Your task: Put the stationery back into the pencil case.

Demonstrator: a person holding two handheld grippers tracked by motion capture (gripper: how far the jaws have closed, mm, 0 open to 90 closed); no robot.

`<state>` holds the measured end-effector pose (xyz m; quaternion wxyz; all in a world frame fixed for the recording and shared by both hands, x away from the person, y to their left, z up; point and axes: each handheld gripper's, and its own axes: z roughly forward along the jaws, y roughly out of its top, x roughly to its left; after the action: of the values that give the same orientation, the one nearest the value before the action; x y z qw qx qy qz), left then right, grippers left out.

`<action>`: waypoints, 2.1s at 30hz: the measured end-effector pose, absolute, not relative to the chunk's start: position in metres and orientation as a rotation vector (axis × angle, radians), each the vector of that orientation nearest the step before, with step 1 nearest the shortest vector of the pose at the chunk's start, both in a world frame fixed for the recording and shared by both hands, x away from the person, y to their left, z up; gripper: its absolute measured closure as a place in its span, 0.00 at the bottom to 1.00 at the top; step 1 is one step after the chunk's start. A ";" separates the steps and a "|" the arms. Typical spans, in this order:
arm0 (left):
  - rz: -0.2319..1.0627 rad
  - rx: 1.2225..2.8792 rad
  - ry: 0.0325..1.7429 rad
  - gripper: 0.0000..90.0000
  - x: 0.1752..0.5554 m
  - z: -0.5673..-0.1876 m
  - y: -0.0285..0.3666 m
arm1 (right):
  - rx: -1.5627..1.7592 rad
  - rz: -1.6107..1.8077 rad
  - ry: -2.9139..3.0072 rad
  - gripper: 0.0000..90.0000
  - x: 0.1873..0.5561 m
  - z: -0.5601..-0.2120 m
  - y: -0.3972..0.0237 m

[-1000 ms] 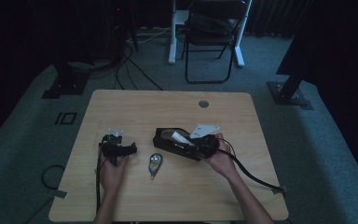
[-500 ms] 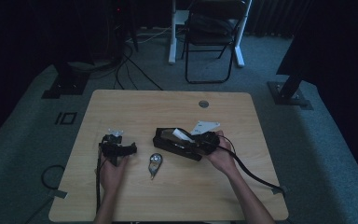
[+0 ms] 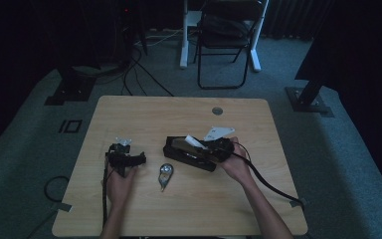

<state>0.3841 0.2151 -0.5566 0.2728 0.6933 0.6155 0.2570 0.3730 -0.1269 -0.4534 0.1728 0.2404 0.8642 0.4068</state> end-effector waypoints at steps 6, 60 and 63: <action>0.691 1.866 1.656 0.02 0.384 -0.557 0.215 | 0.669 1.165 2.452 0.78 0.376 -0.455 -0.126; 0.692 1.865 1.656 0.02 0.384 -0.557 0.215 | 0.699 1.129 2.510 0.78 0.400 -0.479 -0.116; 0.692 1.865 1.657 0.02 0.384 -0.557 0.215 | 0.691 1.118 2.520 0.78 0.401 -0.482 -0.115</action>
<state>0.3841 0.2151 -0.5566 0.2730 0.6931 0.6156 0.2571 0.4009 -0.1148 -0.4817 0.1491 0.2405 0.8767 0.3890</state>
